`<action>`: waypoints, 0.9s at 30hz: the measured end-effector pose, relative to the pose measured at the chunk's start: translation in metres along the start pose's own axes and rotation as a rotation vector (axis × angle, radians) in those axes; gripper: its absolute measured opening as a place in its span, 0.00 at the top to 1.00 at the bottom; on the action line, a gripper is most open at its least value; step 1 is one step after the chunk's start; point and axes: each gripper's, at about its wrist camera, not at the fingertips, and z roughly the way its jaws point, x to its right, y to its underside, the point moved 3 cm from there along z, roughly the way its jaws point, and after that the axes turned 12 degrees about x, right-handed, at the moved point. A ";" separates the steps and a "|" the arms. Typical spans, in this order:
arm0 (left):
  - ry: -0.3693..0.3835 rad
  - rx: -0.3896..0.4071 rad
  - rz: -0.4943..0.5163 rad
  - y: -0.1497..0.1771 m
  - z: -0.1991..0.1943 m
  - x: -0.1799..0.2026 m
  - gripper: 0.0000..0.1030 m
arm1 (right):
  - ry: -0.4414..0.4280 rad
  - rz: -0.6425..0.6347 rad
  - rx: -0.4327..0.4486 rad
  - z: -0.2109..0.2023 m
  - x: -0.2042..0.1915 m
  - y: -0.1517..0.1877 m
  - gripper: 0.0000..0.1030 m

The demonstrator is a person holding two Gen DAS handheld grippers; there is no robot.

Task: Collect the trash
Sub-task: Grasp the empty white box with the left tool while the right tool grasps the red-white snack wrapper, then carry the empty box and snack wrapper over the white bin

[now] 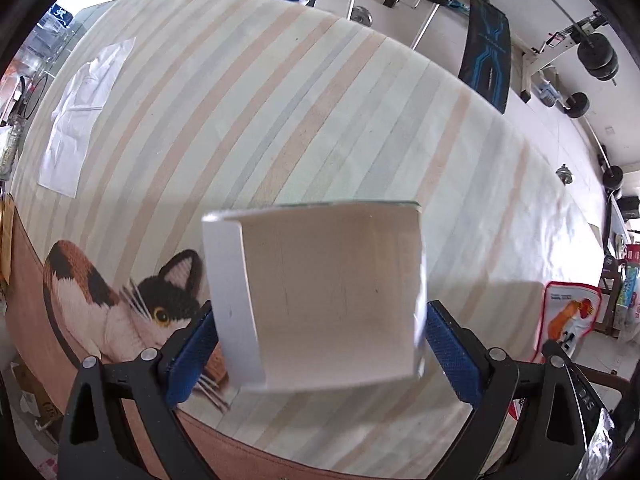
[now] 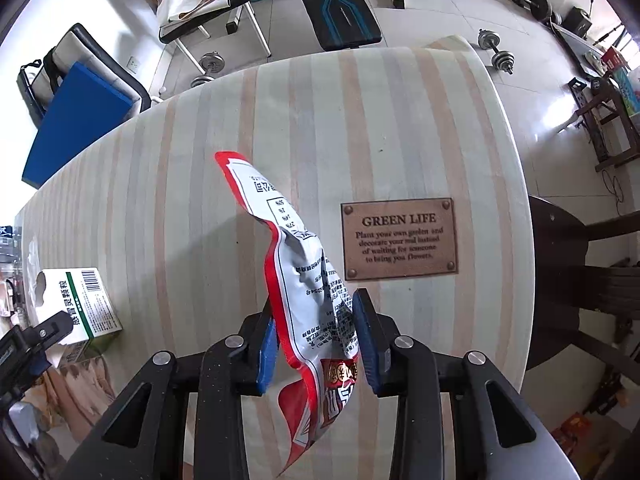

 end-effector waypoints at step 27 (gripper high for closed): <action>-0.008 0.193 0.114 0.046 -0.065 -0.034 0.18 | -0.001 -0.131 -0.013 -0.028 -0.034 0.039 0.86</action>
